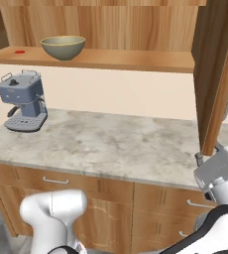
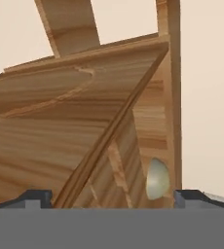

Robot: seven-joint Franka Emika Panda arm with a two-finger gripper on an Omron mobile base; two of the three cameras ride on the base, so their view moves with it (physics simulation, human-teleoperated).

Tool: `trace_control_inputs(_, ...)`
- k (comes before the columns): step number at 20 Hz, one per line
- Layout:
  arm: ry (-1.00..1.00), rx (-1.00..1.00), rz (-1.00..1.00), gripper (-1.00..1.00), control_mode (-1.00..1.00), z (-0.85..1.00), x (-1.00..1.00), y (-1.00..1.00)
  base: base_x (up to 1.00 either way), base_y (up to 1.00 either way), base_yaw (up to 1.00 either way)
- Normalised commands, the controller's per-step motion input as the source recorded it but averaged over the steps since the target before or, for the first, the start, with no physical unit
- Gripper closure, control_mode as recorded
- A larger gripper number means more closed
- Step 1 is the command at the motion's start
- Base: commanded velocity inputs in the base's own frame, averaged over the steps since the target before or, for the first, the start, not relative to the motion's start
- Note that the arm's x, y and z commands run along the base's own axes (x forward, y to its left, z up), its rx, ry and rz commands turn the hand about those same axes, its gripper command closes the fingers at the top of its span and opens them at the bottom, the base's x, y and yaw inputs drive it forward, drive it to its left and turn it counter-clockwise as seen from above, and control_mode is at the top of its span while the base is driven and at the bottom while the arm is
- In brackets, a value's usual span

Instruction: Pick the mug and place it in the sink. Pick the bowl and place it in the open cabinet and then close the cabinet.

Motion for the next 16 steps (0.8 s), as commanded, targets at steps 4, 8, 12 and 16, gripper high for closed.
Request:
trace_control_inputs(4,-0.13,-0.21,-0.01,-1.00,-1.00,0.03,0.00,0.42,0.00,0.00,0.00)
trace_control_inputs(8,-0.04,-0.24,-0.05,-1.00,-1.00,0.07,0.00,0.61,0.00,0.00,0.00)
trace_control_inputs(12,0.00,-0.21,-0.11,-1.00,-1.00,0.16,0.04,0.61,0.00,0.00,0.00)
trace_control_inputs(16,0.13,-0.17,-0.13,-1.00,-1.00,0.17,0.12,0.61,0.00,0.00,0.00)
